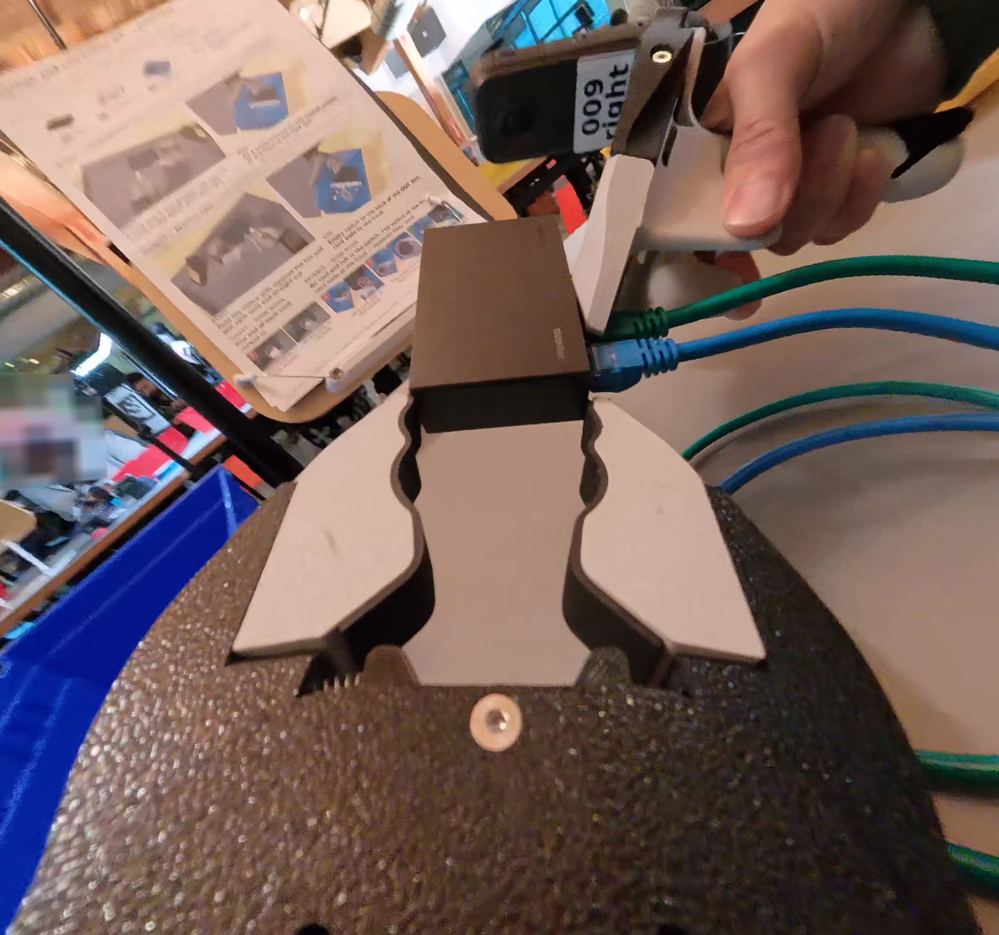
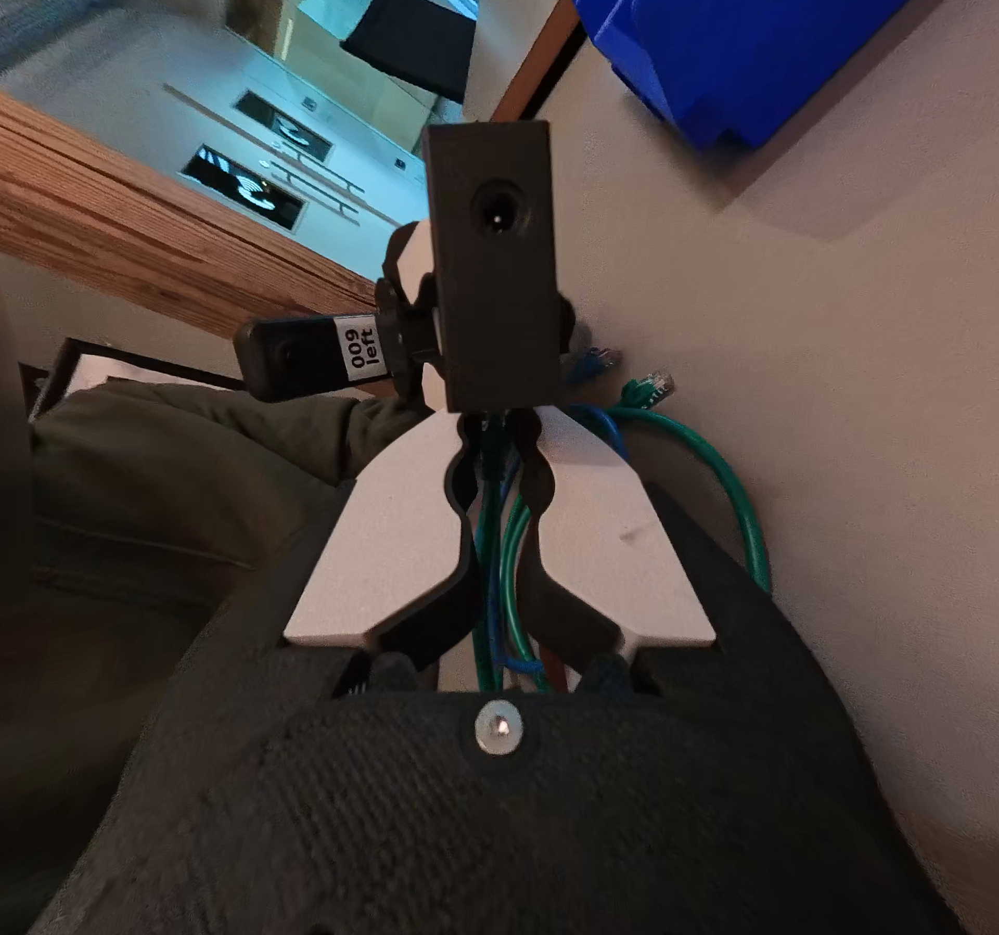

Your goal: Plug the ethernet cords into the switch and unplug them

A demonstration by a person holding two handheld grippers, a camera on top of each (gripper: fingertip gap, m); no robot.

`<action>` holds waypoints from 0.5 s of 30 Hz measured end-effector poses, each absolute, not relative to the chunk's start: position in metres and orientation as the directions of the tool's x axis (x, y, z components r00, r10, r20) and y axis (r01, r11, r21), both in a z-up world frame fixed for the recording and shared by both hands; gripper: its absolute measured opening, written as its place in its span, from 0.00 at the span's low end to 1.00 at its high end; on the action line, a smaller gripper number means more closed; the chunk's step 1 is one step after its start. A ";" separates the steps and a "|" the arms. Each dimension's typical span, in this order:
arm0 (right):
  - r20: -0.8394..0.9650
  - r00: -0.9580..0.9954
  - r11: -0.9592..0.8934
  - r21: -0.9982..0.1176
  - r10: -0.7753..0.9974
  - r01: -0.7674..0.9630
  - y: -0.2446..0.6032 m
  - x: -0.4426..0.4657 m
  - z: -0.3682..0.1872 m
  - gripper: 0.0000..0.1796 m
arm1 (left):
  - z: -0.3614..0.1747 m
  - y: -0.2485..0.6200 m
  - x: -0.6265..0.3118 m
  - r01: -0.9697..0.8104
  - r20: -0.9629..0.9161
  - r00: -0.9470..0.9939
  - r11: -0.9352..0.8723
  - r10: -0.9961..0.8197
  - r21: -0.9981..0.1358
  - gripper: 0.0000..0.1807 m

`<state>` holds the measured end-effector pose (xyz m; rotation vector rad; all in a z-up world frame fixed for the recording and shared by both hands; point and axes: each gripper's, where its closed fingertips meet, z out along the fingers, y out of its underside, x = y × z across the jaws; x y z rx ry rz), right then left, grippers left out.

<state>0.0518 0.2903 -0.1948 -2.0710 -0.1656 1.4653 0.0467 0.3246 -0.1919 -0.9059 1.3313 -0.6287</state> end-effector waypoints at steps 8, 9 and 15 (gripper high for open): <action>-0.881 0.323 -0.863 -0.434 0.346 -0.260 0.285 0.052 -0.191 0.08 | -0.186 0.318 0.045 -0.067 -0.598 0.172 0.597 -0.783 -0.800 0.32; -0.888 0.313 -0.870 -0.421 0.337 -0.255 0.284 0.051 -0.191 0.09 | -0.185 0.317 0.045 -0.054 -0.597 0.165 0.597 -0.786 -0.801 0.32; -0.872 0.359 -0.864 -0.435 0.334 -0.252 0.289 0.052 -0.194 0.08 | -0.193 0.323 0.046 -0.074 -0.473 0.153 0.467 -0.868 -0.881 0.31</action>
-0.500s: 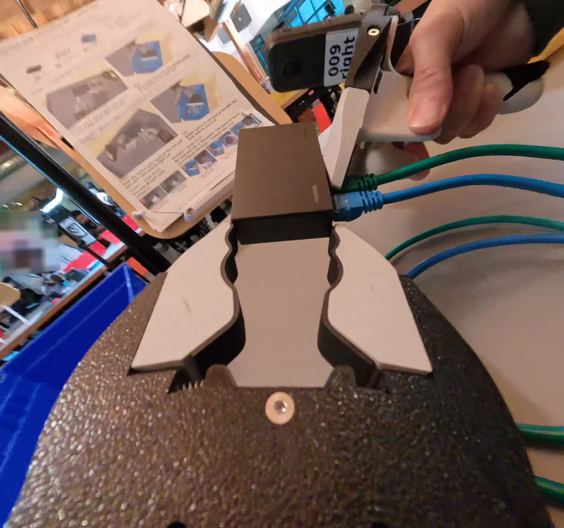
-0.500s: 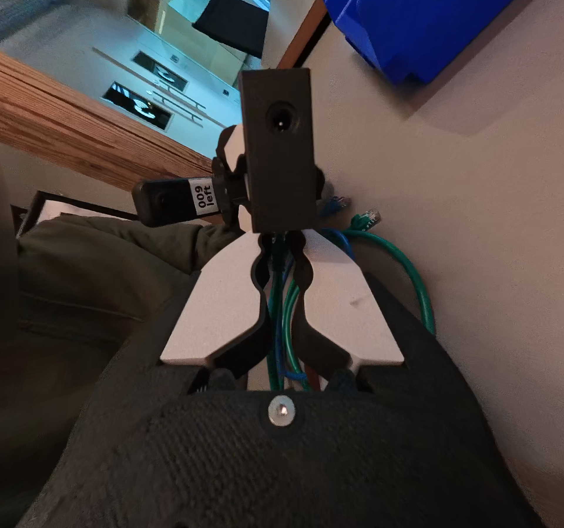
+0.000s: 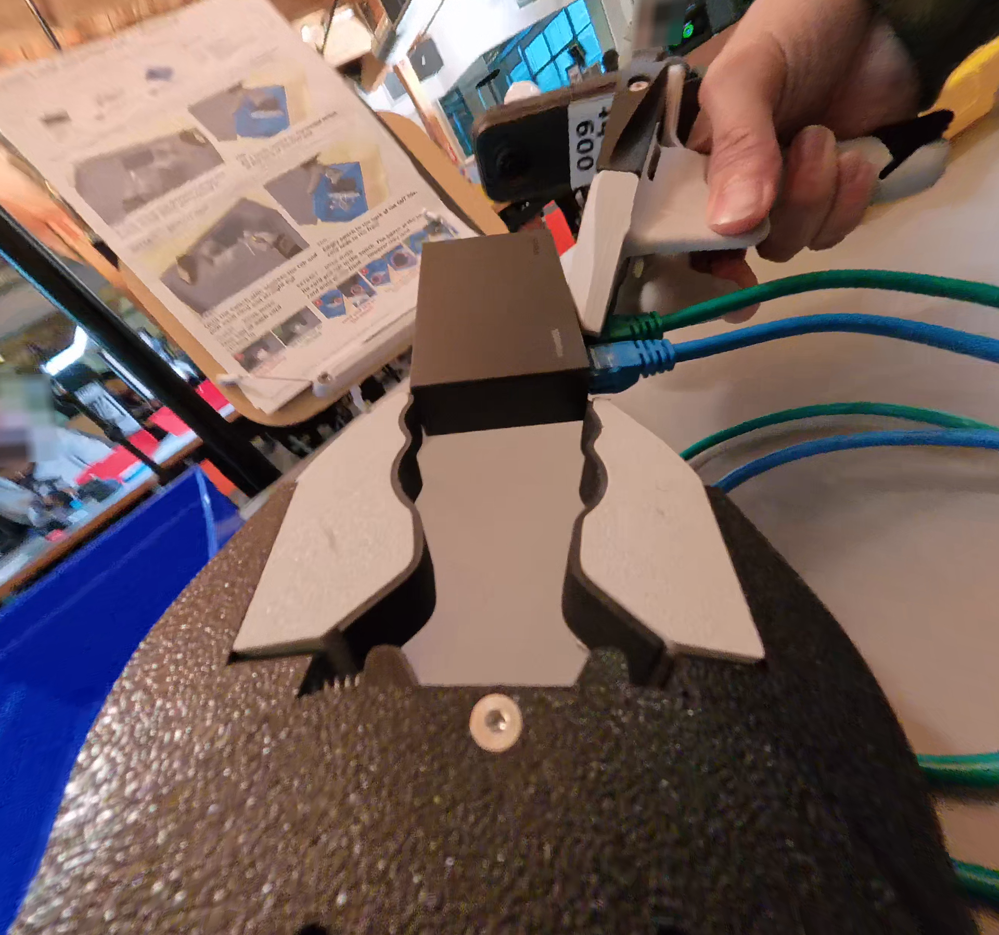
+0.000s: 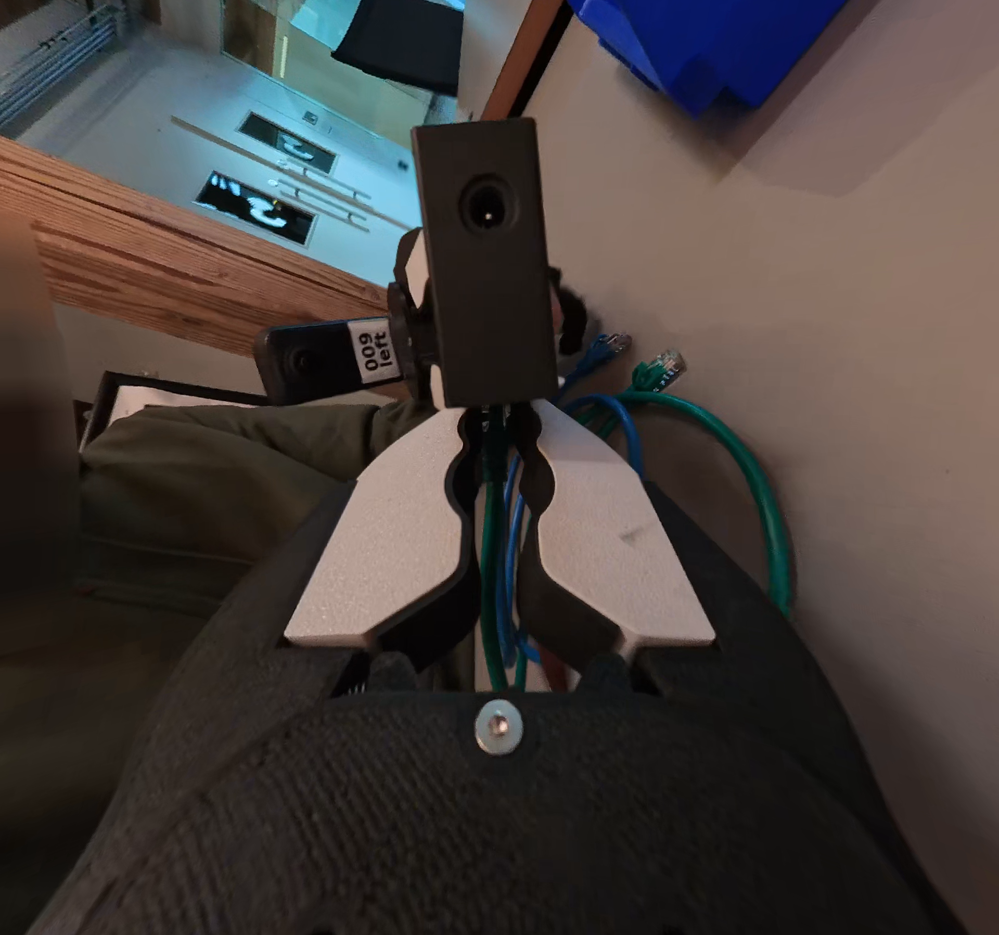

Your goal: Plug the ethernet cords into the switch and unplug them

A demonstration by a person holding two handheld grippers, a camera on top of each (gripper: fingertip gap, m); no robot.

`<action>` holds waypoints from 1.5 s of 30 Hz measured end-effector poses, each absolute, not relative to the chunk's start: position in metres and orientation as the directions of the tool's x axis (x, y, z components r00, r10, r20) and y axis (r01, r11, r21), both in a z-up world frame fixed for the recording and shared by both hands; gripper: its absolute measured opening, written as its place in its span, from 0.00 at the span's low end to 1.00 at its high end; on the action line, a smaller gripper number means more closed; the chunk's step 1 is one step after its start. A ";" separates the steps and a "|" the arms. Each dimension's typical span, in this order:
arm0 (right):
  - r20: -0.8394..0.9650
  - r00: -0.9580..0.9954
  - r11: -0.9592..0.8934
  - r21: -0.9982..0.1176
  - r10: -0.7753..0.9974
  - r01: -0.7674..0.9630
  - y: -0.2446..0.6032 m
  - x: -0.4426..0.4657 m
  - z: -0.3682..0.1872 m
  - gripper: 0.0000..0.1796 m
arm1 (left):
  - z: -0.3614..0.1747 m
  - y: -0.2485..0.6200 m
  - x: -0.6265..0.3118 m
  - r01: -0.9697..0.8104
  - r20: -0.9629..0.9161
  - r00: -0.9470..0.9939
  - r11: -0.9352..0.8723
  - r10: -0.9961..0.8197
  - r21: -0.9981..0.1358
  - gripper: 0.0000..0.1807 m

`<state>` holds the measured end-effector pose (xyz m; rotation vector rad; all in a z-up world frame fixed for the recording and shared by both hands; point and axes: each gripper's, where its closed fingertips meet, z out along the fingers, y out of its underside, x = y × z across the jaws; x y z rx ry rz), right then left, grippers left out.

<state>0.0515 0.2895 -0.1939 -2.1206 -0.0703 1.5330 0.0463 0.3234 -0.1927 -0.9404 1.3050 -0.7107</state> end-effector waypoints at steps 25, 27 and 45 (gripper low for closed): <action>-0.860 0.345 -0.841 -0.472 0.375 -0.264 0.298 0.047 -0.185 0.08 | -0.184 0.327 0.041 0.001 -0.244 0.091 0.245 -0.966 -0.970 0.31; -0.849 0.368 -0.844 -0.480 0.379 -0.238 0.296 0.047 -0.190 0.08 | -0.189 0.326 0.042 -0.004 -0.238 0.060 0.238 -0.969 -0.971 0.31; -0.688 0.552 -0.798 -0.599 0.472 -0.064 0.278 0.085 -0.165 0.07 | -0.148 0.355 0.019 0.078 -0.214 0.222 0.236 -0.951 -0.969 0.31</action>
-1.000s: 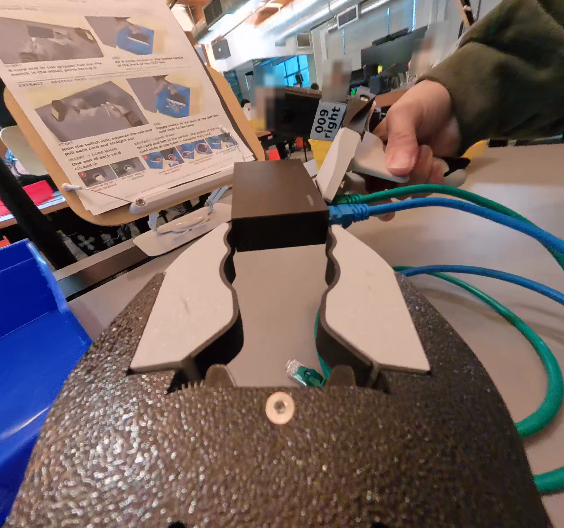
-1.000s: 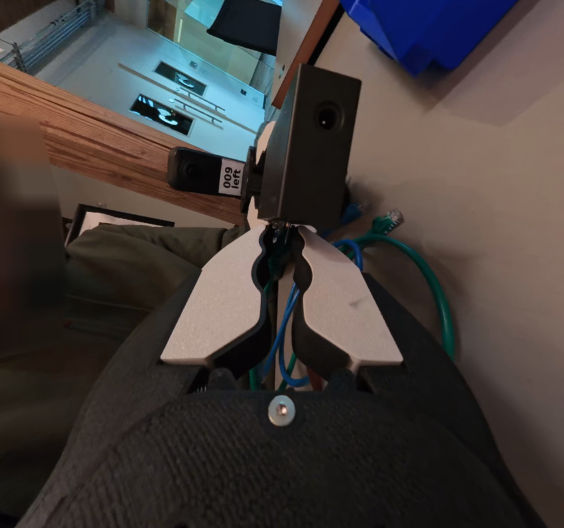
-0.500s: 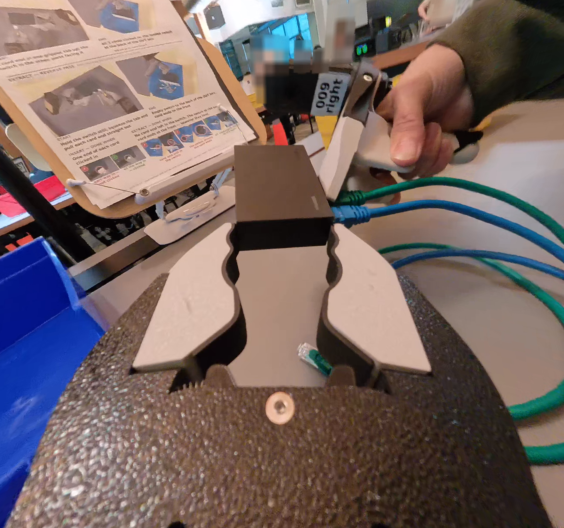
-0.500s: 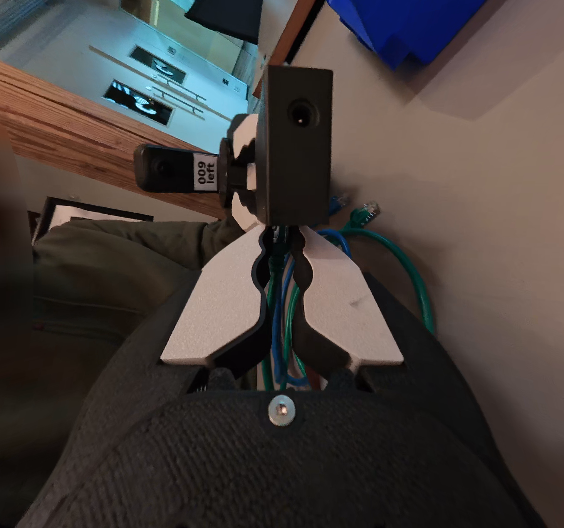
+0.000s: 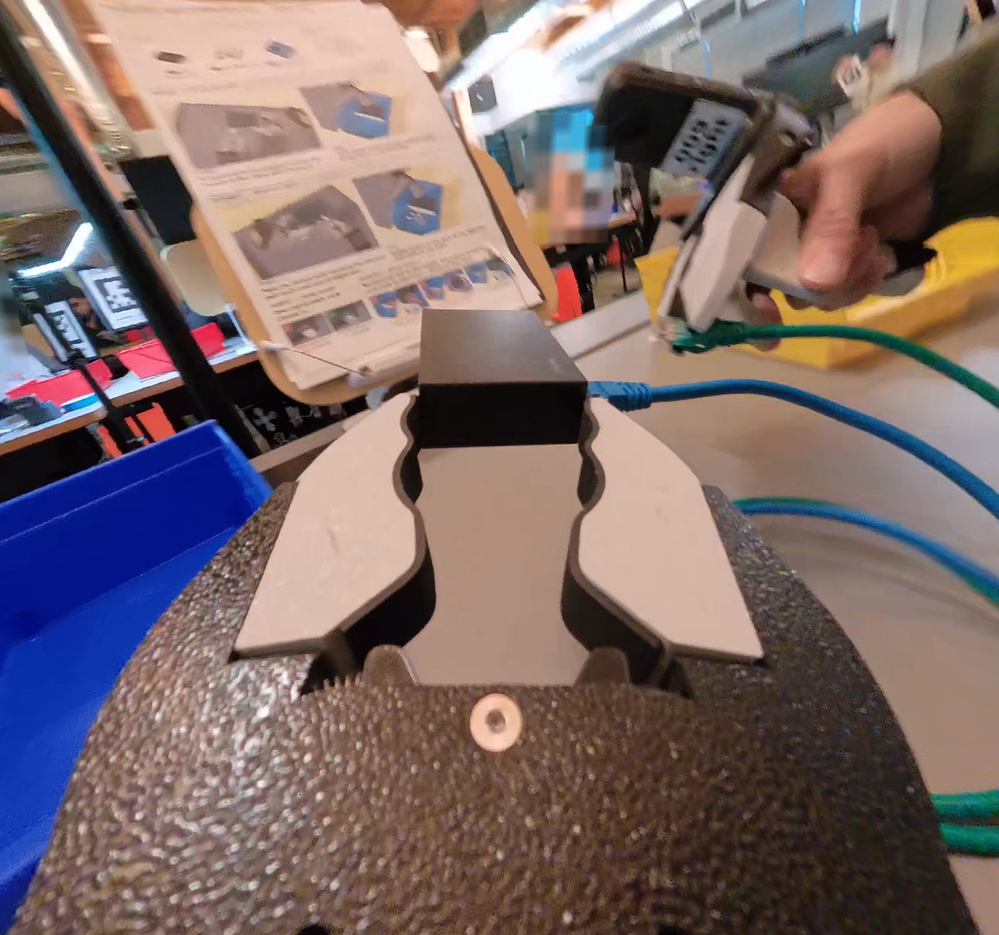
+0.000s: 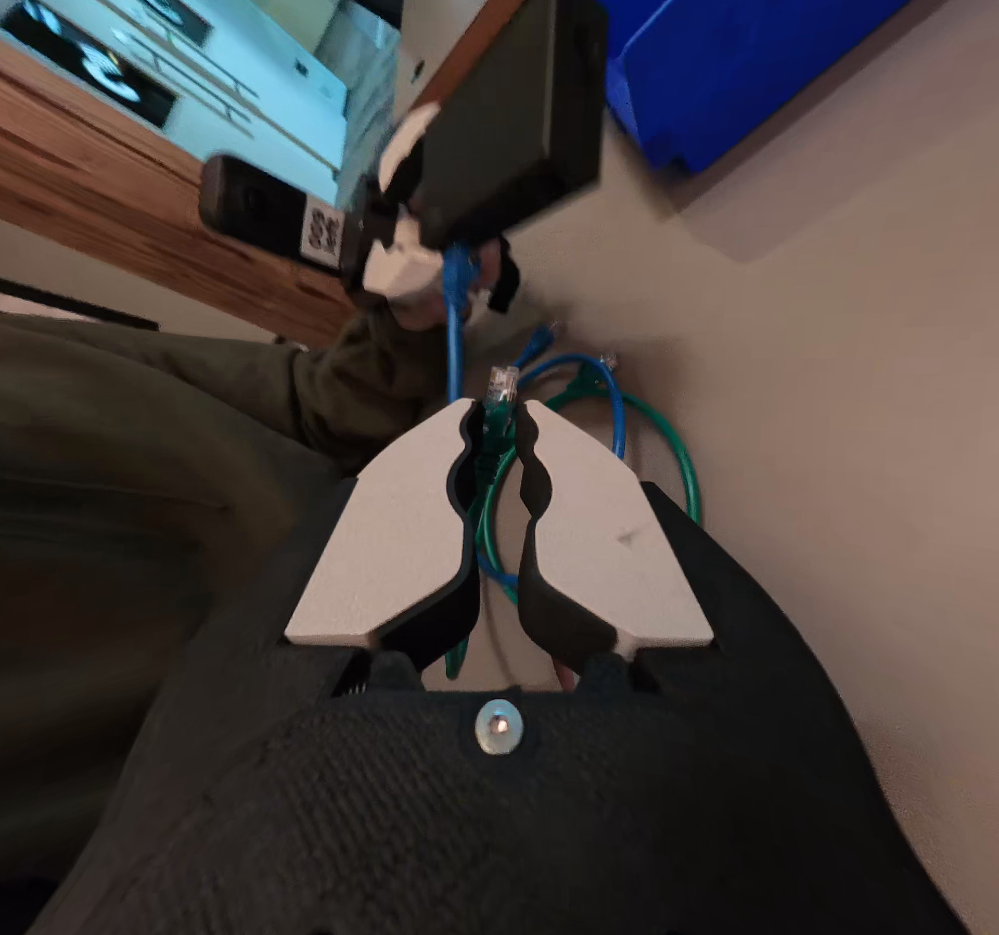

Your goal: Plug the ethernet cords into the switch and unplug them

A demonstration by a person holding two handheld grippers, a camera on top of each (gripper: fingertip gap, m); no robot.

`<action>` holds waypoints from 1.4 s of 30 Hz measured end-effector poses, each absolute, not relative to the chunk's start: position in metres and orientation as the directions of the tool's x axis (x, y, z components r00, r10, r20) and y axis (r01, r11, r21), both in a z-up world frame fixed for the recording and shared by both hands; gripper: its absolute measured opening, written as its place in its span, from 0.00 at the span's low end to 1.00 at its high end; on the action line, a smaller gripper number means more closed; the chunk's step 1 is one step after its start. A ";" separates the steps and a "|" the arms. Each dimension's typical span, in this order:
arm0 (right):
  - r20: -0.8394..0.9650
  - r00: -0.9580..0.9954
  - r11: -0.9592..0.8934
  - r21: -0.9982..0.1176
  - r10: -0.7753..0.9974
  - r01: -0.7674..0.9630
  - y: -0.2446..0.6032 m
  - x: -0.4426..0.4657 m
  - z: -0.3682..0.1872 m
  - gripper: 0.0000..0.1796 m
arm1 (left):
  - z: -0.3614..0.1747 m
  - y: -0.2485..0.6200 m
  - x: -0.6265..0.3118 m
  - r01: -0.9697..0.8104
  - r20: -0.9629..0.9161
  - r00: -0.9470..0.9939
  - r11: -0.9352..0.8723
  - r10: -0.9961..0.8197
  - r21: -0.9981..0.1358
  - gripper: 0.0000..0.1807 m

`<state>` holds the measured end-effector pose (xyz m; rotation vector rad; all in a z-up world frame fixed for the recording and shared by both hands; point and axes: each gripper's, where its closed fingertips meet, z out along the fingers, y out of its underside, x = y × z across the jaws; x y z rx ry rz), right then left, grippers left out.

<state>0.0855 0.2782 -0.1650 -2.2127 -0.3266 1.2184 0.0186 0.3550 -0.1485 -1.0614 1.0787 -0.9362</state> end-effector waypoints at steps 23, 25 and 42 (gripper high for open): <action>-0.056 0.981 -0.300 -0.954 0.185 0.002 0.144 0.314 0.109 0.07 | -0.091 0.381 -0.033 0.223 -0.079 0.249 0.137 -0.965 -0.965 0.30; -0.007 0.997 -0.317 -0.948 0.077 0.018 0.122 0.348 0.103 0.07 | -0.094 0.379 -0.030 0.221 -0.068 0.233 0.121 -0.970 -0.968 0.30; -0.268 0.961 -0.267 -0.933 0.064 -0.242 0.096 0.405 -0.016 0.07 | -0.108 0.374 -0.020 0.185 -0.055 0.198 0.092 -0.979 -0.978 0.30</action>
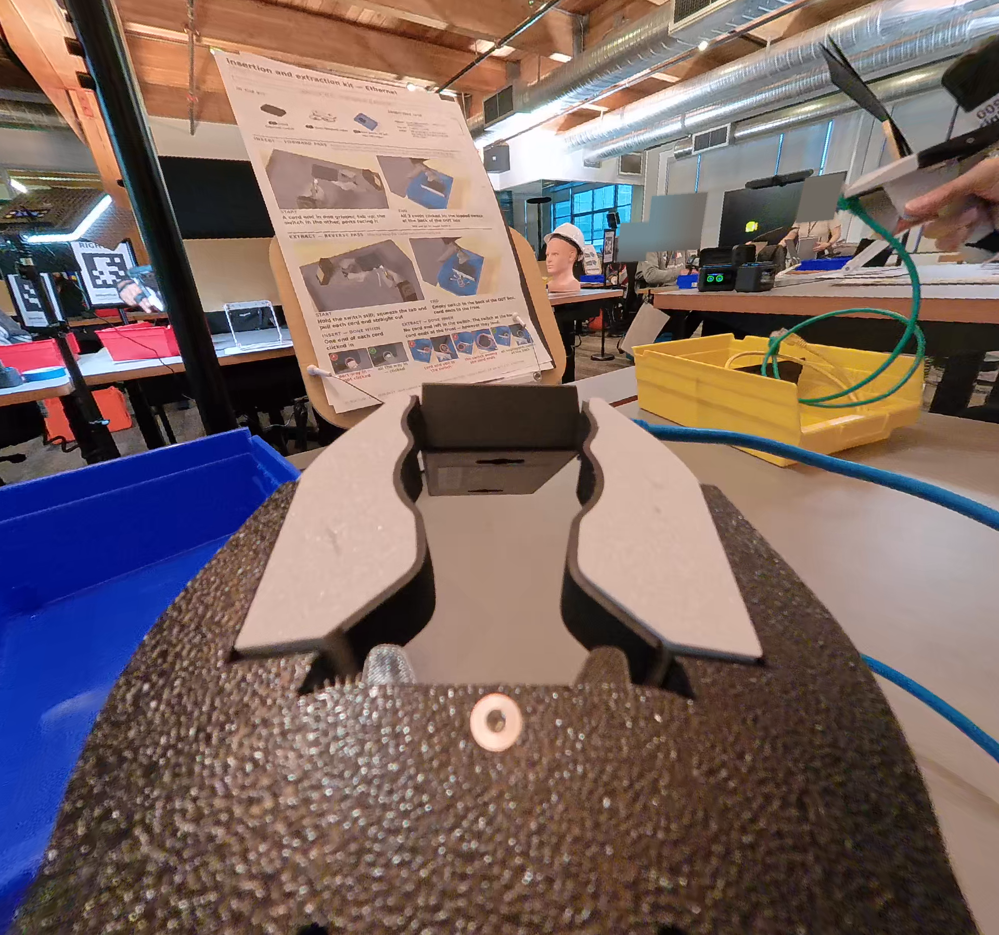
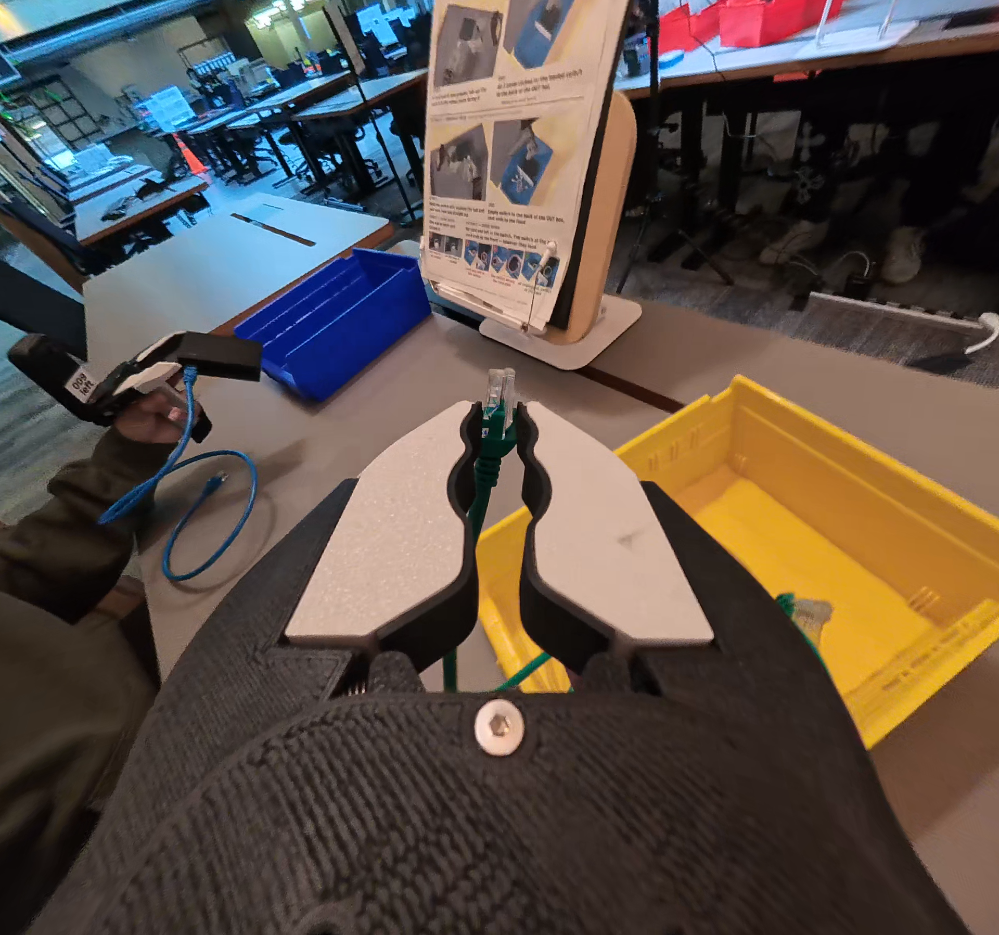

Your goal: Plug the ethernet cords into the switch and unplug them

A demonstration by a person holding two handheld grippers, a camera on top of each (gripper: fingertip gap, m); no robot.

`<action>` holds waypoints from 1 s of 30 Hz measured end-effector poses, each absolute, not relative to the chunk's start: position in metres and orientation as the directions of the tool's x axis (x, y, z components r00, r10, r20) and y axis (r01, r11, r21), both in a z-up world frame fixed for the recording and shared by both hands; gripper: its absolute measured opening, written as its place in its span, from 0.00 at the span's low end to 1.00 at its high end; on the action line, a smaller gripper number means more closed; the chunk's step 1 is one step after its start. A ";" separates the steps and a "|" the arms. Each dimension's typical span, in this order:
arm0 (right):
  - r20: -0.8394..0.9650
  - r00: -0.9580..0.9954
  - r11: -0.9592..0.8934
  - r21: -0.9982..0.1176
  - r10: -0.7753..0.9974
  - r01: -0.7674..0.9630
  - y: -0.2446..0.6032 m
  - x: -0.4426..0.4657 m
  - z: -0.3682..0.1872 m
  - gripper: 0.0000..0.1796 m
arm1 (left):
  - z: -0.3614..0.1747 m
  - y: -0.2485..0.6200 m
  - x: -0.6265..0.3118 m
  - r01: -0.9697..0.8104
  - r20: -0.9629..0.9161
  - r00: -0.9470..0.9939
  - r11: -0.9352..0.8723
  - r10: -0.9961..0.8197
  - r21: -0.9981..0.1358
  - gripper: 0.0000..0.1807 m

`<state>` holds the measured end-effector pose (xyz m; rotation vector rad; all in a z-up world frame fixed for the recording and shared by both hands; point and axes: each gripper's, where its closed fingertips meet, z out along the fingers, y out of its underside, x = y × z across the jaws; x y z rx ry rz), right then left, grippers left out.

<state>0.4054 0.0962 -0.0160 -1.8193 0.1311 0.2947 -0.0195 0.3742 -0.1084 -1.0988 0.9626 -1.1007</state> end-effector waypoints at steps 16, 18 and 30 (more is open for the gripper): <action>-0.261 0.958 -0.170 -0.945 -0.117 -0.278 0.102 0.437 -0.076 0.07 | -0.114 0.369 -0.013 0.191 -0.030 0.152 0.059 -0.988 -0.980 0.30; -0.195 0.955 -0.257 -0.933 -0.225 -0.251 0.091 0.450 -0.099 0.07 | -0.114 0.369 -0.013 0.192 -0.029 0.151 0.058 -0.988 -0.980 0.30; 0.157 0.900 -0.559 -0.822 -0.408 -0.110 0.064 0.485 -0.133 0.08 | -0.120 0.367 -0.008 0.177 -0.022 0.139 0.047 -0.990 -0.983 0.30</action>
